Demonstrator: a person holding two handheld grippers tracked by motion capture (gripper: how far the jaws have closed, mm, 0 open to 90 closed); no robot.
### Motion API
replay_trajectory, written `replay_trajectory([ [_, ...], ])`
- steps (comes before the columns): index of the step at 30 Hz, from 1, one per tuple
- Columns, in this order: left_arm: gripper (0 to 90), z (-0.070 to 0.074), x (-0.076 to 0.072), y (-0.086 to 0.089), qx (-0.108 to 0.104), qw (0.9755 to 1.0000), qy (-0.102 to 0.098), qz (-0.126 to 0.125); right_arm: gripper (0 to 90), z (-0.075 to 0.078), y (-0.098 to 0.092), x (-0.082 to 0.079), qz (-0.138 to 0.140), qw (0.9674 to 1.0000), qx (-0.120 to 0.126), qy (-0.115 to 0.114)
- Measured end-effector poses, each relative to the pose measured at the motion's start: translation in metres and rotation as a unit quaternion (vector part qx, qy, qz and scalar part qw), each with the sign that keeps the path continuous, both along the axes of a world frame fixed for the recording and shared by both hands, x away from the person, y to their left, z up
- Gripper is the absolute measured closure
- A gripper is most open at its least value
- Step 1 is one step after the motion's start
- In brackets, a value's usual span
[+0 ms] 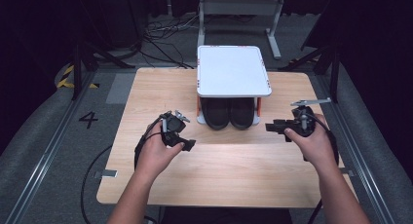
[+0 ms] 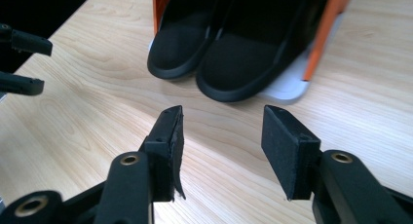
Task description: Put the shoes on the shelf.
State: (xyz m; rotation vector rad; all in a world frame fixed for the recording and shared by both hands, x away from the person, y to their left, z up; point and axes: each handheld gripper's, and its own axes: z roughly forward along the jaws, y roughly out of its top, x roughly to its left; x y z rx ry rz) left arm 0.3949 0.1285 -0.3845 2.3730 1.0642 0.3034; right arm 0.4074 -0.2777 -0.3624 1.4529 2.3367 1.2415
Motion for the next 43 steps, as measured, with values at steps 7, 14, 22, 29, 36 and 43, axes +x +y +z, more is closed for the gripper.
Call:
replay_trajectory([
  [7,19.4,0.01,-0.009,0.04,-0.001,0.9999,-0.014,0.0,27.3,0.0,-0.044,-0.006,0.026,0.9947,-0.097,-0.025],
  [14,17.0,0.006,-0.016,0.083,0.016,0.9982,-0.035,0.047,21.2,-0.007,-0.075,-0.012,0.057,0.9875,-0.134,-0.061],
  [22,17.0,-0.002,-0.01,0.108,0.041,0.9968,-0.053,0.044,21.2,-0.025,-0.109,-0.008,0.058,0.982,-0.159,-0.084],
  [29,17.3,-0.017,-0.01,0.134,0.005,0.9946,-0.076,0.07,16.5,-0.041,-0.126,-0.002,-0.012,0.9826,-0.156,-0.101],
  [36,16.7,-0.035,-0.005,0.14,0.007,0.981,-0.076,0.178,16.5,-0.065,-0.127,0.009,-0.051,0.985,-0.133,-0.098],
  [43,16.7,-0.048,0.001,0.144,0.007,0.9737,-0.084,0.212,16.4,-0.081,-0.123,0.017,-0.077,0.9838,-0.126,-0.102],
])
